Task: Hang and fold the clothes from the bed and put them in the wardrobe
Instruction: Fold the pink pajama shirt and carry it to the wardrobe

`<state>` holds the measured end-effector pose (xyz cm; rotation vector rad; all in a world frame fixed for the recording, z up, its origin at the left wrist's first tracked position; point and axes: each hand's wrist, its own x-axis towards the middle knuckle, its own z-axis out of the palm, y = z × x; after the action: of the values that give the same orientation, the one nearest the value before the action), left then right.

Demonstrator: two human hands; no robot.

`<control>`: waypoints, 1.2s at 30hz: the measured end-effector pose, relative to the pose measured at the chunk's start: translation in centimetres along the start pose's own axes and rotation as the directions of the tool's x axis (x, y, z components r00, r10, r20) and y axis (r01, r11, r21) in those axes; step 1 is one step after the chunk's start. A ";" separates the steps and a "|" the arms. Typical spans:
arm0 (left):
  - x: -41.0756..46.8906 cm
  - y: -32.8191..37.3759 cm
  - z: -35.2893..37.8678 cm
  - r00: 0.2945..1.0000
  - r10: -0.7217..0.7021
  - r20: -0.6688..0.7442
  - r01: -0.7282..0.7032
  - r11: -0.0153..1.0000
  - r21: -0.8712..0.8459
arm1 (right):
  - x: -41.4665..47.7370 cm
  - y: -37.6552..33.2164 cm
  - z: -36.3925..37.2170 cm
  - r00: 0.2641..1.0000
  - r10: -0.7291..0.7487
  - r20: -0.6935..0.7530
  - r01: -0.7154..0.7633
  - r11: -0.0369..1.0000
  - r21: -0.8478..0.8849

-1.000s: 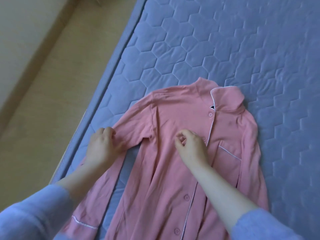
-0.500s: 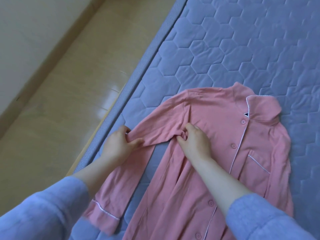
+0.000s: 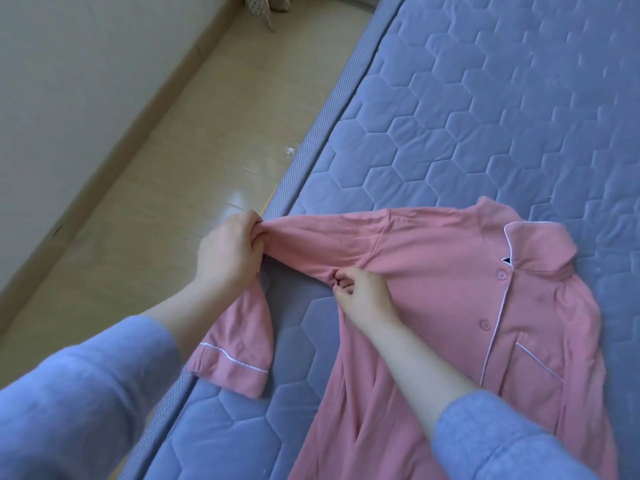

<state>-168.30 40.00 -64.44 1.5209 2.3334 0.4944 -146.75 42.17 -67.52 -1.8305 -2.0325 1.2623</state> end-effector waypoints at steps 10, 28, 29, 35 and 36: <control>-6.6 2.0 2.3 0.966 0.229 0.118 -0.218 0.971 -0.100 | 0.5 1.9 -2.1 0.992 0.045 0.118 -0.064 0.985 0.161; -25.8 1.4 7.4 0.824 -0.141 0.548 0.236 0.966 -0.105 | -7.9 3.2 1.6 0.987 0.082 0.140 -0.044 0.966 -0.253; -25.9 1.4 7.6 0.825 -0.167 0.540 0.236 0.970 -0.061 | -7.9 3.2 1.8 0.988 0.080 0.134 -0.036 0.952 -0.303; -26.6 1.8 9.0 0.831 -0.226 0.508 0.190 0.974 0.121 | -8.0 2.9 3.4 0.996 0.077 0.047 -0.038 0.833 -0.551; -26.6 1.8 9.0 0.834 -0.232 0.500 0.206 0.973 0.108 | -7.9 2.8 3.5 0.995 0.088 0.043 -0.049 0.824 -0.564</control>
<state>-152.60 17.31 -69.83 1.1918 2.0616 -0.0330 -144.69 33.35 -68.26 -2.1240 -2.6062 0.7810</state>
